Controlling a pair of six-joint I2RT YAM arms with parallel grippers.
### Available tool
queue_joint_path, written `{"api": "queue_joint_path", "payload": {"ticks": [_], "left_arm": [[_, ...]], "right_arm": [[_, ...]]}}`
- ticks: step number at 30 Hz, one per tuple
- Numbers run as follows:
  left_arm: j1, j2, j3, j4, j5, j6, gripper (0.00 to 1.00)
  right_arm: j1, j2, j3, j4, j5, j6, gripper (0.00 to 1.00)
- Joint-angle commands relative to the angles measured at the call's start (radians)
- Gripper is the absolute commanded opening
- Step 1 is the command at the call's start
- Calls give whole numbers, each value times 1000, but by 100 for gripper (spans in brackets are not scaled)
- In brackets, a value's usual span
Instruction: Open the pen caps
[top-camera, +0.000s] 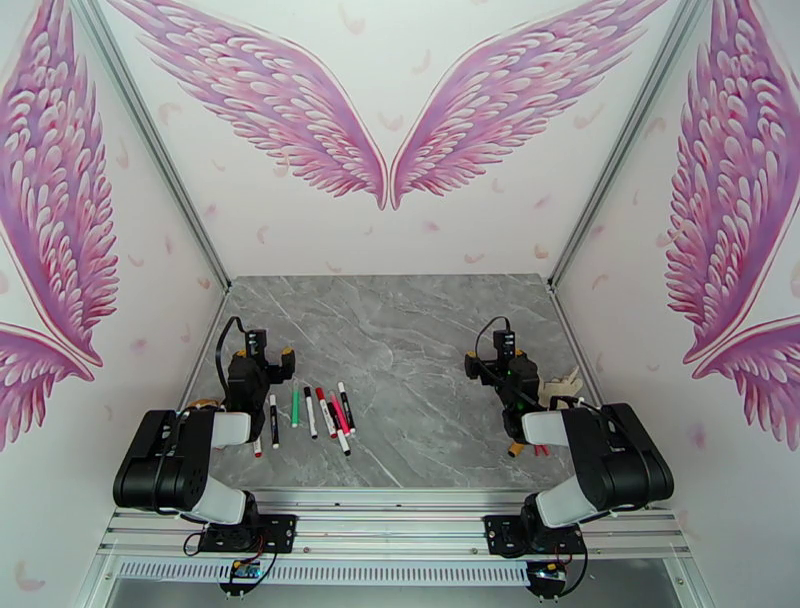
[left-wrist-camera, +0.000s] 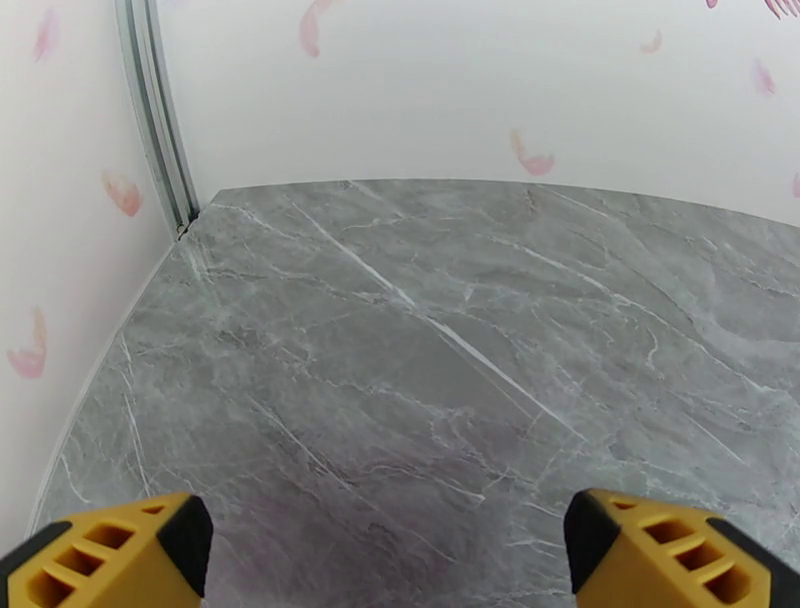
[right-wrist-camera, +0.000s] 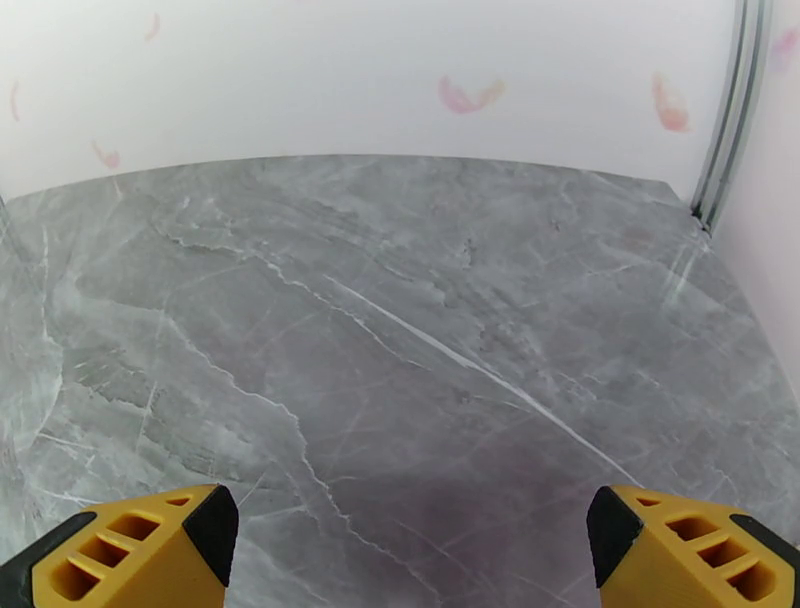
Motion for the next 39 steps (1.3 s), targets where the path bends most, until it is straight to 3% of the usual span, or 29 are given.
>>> {"api": "queue_joint_path", "payload": {"ticks": [1,18,23,29,33,39], "left_arm": [[2,3,18,-16,14,5,99],[2,-8,-11,30,-7,-2,99],[-2,-52,-26,19,-13,1,99],[-10,-155,74,-271,-56,-6,99],[-24,-210,190,-603,-109,-34,99],[-51,-306,323,-964,-184,-131,99]], "right_arm": [[-6,7,22,-6,-11,-14,99],[-8,0,-31,85,-2,-3,99],[-8,-37,-4,7,1,-7,99],[-7,-94,60,-159,-6,-9,99],[-5,-142,150,-367,-30,-2,99],[-4,-185,284,-606,-42,73,99]]}}
